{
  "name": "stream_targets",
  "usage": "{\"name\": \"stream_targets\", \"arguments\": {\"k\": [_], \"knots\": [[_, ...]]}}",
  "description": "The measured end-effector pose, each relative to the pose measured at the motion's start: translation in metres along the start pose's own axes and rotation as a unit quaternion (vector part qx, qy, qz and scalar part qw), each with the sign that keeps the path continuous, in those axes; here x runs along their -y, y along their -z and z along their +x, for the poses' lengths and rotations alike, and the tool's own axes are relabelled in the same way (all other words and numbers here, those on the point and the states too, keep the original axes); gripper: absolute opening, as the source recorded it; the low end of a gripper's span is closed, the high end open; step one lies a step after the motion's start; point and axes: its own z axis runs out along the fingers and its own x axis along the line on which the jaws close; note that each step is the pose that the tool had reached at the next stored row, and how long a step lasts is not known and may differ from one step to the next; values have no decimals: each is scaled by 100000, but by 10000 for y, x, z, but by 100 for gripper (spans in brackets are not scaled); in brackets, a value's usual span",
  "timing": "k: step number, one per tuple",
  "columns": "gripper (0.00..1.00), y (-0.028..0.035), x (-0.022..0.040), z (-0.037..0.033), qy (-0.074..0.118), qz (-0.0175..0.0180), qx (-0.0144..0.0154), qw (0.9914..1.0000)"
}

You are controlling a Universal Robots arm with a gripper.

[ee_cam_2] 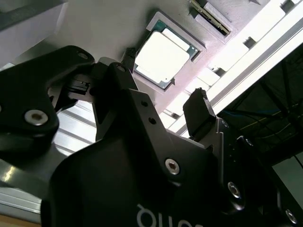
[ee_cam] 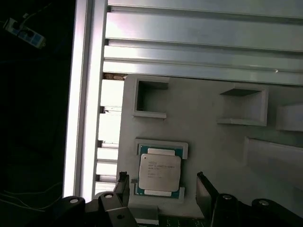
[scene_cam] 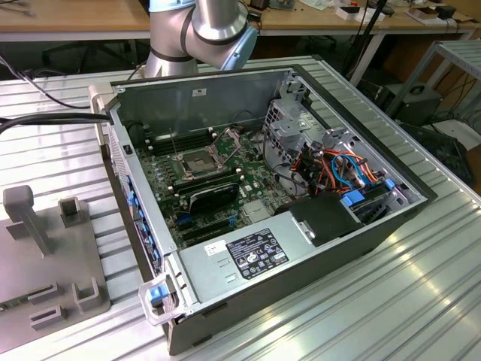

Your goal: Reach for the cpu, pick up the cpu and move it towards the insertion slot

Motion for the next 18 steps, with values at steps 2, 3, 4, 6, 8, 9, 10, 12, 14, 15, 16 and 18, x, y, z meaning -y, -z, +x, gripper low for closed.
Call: {"name": "stream_targets", "arguments": {"k": [2, 3, 4, 6, 8, 9, 10, 12, 14, 15, 16, 18], "knots": [[67, -1, 0, 0, 4, 19, 1, 100000], [67, -1, 0, 0, 0, 23, 0, 100000], [67, -3, 0, 0, -1, 26, 5, 100000], [67, -26, 1, -1, -25, 23, 11, 100000], [67, -67, 3, -1, -79, 29, 9, 100000], [67, -90, 4, -1, -80, 32, 5, 100000], [67, -109, 4, -1, -86, 30, 4, 100000], [67, -152, 6, -1, -188, 30, 10, 100000], [67, -204, 9, -1, -489, 34, 19, 99999], [67, -222, 10, -1, -543, 31, 26, 99999], [67, -243, 11, -1, -568, 29, 27, 99998], [67, -286, 13, -1, -569, 32, 38, 99998]]}}
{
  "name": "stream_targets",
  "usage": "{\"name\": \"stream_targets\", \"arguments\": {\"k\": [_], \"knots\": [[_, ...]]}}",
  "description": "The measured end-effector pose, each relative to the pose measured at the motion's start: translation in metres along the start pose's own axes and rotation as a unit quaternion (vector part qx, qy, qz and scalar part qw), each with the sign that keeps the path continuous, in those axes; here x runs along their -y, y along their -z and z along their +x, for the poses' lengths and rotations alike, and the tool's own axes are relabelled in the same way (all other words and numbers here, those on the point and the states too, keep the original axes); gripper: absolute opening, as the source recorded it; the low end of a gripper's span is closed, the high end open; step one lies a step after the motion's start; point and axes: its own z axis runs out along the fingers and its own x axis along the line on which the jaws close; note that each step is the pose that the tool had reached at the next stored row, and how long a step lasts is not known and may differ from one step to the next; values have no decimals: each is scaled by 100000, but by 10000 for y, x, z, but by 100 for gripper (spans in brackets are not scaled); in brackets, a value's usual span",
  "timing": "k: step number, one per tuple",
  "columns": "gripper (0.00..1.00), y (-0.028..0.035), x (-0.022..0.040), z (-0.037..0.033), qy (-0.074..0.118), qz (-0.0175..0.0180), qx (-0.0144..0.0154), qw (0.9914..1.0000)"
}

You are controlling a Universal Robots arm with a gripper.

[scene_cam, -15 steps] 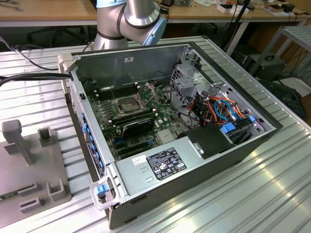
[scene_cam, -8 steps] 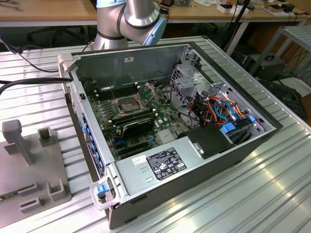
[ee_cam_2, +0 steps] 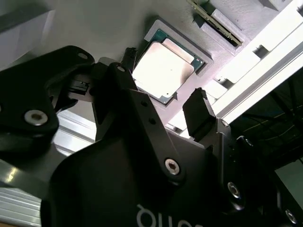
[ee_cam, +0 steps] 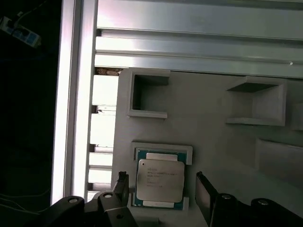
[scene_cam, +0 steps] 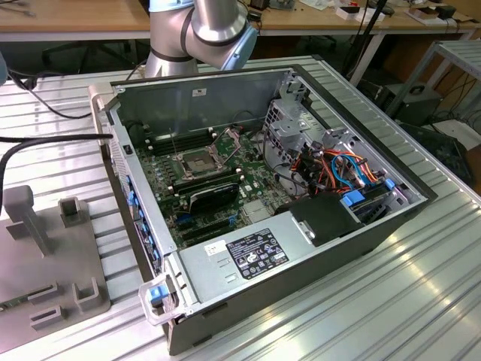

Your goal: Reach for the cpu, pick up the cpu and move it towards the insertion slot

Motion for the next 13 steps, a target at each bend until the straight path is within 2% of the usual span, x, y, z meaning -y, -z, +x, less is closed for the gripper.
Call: {"name": "stream_targets", "arguments": {"k": [6, 10, 13], "knots": [[67, -90, 4, 0, -1, 0, 0, 100000], [67, -116, 4, 0, -180, 1, 5, 100000], [67, -121, -2, -2, -1230, 13, 48, 99992]]}}
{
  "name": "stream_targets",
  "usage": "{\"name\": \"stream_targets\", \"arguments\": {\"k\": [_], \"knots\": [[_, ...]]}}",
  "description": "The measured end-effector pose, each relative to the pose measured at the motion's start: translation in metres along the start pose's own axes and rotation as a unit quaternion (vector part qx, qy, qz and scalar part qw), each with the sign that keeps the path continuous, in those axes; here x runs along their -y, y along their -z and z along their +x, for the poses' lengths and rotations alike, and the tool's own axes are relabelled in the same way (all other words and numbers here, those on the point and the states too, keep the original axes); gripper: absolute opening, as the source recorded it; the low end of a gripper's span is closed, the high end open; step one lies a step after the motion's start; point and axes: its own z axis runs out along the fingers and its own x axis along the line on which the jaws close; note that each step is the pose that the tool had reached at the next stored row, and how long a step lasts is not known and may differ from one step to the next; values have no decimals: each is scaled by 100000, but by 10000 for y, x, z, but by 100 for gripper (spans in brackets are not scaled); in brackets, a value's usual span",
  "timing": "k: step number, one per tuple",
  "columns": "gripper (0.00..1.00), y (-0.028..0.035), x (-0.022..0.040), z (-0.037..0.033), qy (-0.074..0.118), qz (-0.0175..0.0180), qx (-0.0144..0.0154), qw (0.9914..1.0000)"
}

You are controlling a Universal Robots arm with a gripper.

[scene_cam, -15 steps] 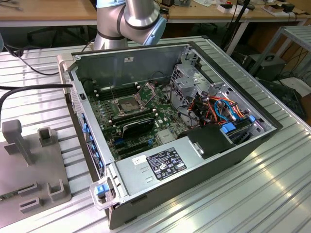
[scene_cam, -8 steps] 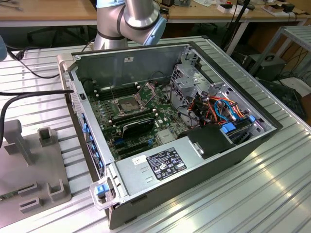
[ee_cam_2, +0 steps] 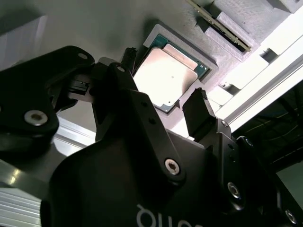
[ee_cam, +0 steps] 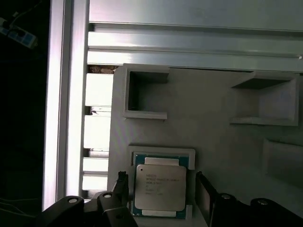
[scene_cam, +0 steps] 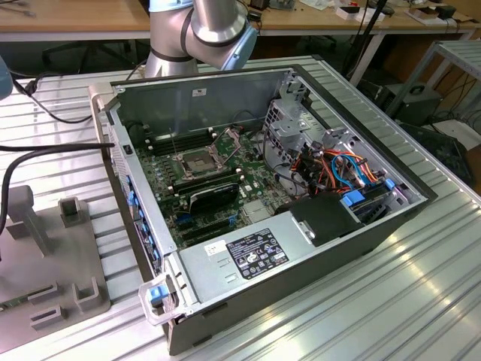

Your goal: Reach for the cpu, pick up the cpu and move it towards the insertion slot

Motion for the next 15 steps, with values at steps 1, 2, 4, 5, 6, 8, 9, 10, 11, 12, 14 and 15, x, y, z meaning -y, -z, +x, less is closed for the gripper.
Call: {"name": "stream_targets", "arguments": {"k": [1, 2, 4, 5, 6, 8, 9, 10, 11, 12, 14, 15], "knots": [[67, 0, 0, 0, -63, 2, 5, 100000], [67, 0, 0, 0, -64, -3, 5, 100000], [67, -7, 0, 0, -72, -3, 8, 100000], [67, -16, 0, 0, -70, -3, 9, 100000], [67, -25, 1, 0, -70, 0, 8, 100000], [67, -29, 1, 1, -71, 5, -6, 100000], [67, -30, 1, 0, -69, 7, -6, 100000], [66, -32, 1, 0, -71, 0, 5, 100000], [60, -31, 1, 0, -72, 3, -2, 100000], [60, -31, 1, 0, -71, 2, -5, 100000], [55, -32, 1, 0, -70, 4, -3, 100000], [55, -32, 1, 0, -71, 4, 1, 100000]]}}
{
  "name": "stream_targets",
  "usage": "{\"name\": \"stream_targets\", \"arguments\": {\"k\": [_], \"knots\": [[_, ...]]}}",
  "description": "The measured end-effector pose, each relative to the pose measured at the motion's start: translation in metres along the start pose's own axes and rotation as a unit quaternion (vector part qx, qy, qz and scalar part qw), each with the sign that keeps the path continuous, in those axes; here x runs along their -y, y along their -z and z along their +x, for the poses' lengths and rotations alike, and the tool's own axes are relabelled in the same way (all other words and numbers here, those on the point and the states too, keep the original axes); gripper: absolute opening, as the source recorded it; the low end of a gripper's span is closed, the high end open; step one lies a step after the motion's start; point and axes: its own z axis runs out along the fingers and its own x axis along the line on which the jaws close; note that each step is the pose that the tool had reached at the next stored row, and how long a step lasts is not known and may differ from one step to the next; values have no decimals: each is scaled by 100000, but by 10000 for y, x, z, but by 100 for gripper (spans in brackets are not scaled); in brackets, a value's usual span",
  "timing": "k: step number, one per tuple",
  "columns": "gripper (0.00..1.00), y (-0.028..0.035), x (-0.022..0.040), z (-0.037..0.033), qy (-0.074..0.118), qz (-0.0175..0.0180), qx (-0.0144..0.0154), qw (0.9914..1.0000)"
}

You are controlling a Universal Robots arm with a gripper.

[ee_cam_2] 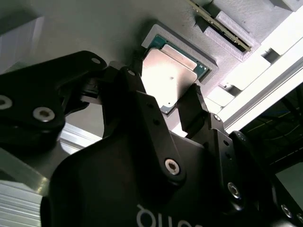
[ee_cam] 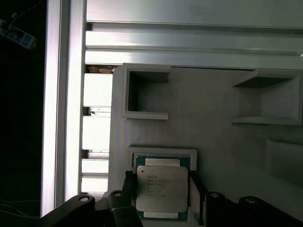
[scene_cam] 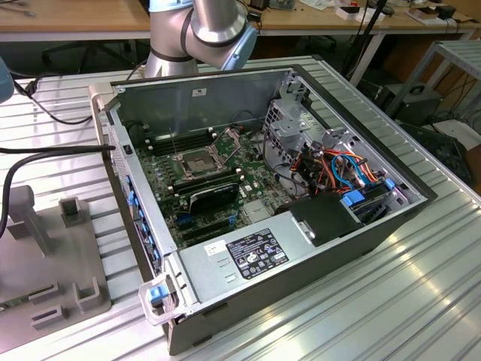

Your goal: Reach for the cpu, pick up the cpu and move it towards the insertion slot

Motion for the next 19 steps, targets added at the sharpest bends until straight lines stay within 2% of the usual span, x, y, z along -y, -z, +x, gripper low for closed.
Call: {"name": "stream_targets", "arguments": {"k": [16, 17, 19], "knots": [[55, -8, 0, -1, 1, -22, 34, 100000], [62, -5, 0, 0, 0, -5, 11, 100000], [62, -4, -1, -3, -15, -16, -88, 100000]]}}
